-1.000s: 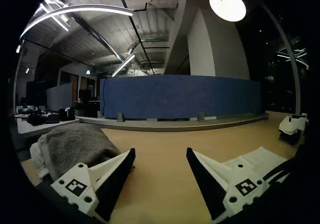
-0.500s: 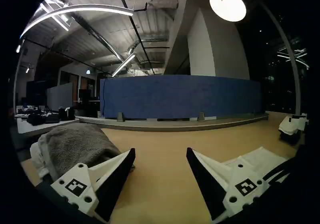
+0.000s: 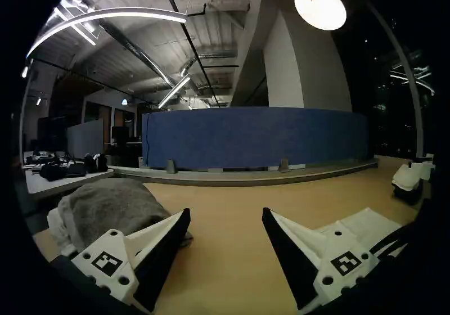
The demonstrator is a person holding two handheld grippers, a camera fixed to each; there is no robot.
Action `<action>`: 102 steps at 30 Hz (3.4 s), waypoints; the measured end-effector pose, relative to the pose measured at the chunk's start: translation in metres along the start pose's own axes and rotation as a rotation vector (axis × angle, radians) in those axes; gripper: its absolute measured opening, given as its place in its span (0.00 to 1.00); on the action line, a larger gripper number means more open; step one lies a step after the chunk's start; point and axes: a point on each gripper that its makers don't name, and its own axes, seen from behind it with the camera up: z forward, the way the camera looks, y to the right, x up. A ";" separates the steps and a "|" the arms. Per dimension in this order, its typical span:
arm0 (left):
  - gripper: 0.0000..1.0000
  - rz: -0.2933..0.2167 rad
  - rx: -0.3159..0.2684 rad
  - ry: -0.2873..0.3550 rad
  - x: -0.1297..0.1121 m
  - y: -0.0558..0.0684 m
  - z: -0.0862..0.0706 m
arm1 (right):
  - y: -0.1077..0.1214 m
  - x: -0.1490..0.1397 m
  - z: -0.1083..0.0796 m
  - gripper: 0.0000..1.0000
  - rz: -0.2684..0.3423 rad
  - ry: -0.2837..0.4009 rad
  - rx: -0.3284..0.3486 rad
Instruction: Fold towel
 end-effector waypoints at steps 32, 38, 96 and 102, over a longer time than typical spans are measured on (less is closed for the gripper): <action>0.95 0.009 -0.121 -0.061 0.158 0.026 -0.008 | -0.003 0.162 -0.024 1.00 0.010 -0.024 0.042; 0.95 0.071 -0.279 -0.210 0.127 0.055 -0.019 | -0.029 0.142 -0.033 1.00 -0.034 -0.136 0.166; 0.94 0.203 -0.698 -0.773 -0.097 0.142 -0.160 | -0.118 -0.069 -0.152 1.00 -0.169 -0.716 0.560; 0.95 0.218 -0.714 -0.795 -0.111 0.149 -0.166 | -0.120 -0.089 -0.160 1.00 -0.179 -0.747 0.568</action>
